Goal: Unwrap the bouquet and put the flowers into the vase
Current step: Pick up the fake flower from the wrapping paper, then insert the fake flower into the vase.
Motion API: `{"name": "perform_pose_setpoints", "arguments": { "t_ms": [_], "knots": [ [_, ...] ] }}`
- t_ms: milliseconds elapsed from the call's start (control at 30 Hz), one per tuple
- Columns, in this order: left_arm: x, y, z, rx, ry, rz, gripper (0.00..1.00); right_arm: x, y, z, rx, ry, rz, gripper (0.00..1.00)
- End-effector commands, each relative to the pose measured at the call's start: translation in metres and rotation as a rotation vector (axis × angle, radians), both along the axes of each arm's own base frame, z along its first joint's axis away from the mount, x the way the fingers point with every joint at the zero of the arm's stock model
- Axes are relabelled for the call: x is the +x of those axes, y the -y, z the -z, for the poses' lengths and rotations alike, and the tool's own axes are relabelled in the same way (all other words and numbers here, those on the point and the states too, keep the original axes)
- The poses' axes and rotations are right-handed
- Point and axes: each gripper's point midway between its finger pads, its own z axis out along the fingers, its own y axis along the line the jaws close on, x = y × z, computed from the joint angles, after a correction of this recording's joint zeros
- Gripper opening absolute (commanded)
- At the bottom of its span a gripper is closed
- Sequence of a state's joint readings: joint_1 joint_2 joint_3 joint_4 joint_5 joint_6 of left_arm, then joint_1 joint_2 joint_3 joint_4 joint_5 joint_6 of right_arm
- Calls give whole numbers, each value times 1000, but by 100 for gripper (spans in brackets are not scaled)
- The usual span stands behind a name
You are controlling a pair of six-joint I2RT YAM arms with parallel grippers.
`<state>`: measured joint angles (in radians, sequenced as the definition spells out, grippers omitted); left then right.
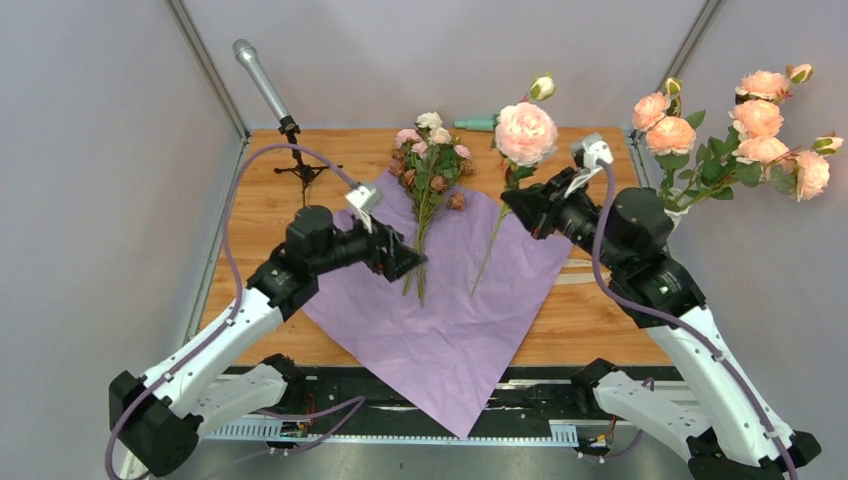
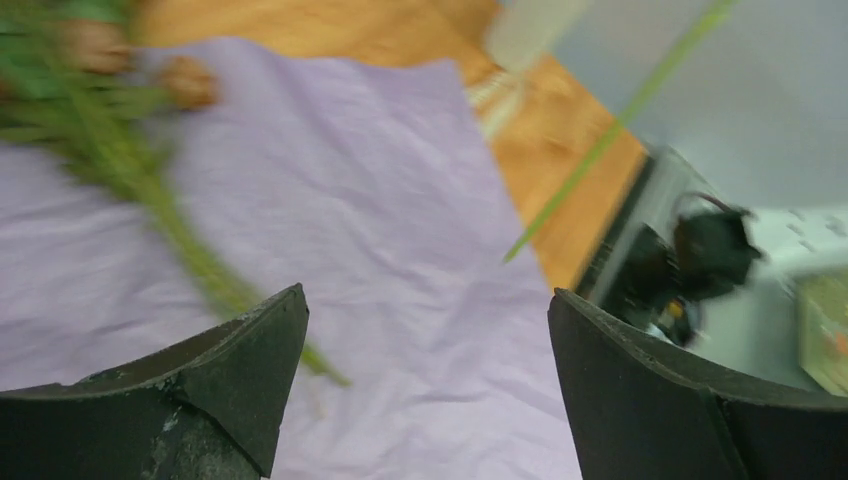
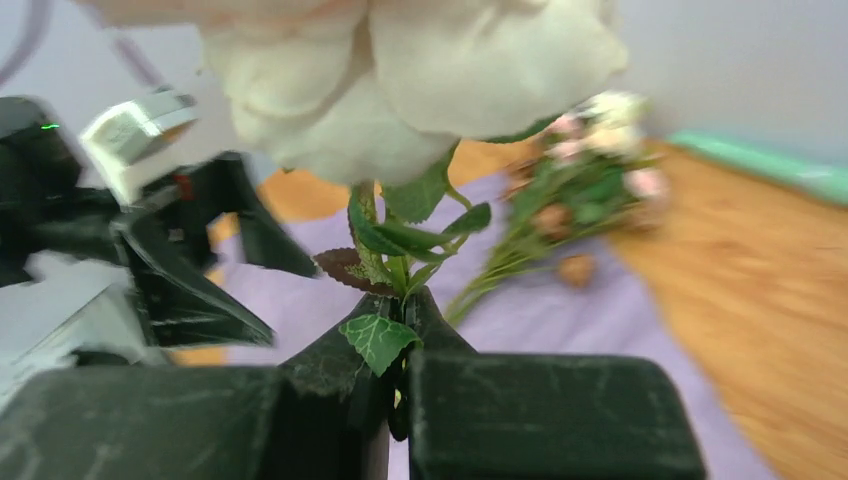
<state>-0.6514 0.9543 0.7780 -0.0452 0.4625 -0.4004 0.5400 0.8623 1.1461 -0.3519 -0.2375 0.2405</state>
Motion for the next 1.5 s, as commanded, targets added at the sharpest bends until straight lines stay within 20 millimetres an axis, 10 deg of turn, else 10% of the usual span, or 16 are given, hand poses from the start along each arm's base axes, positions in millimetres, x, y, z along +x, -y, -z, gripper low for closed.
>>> {"name": "perform_pose_setpoints", "arguments": {
  "t_ms": [0,367,867,1467],
  "knots": [
    [47,-76,-5,130,36,-254,97,28,92,-17,-245,88,467,0],
    [104,-221,-18,403,123,-856,100,54,218,-98,-377,169,1094,0],
    [93,-244,-1,502,125,-939,100,33,297,-178,-330,246,1419,0],
    [92,-244,7,518,109,-932,100,53,332,-152,-318,249,1389,0]
  ]
}}
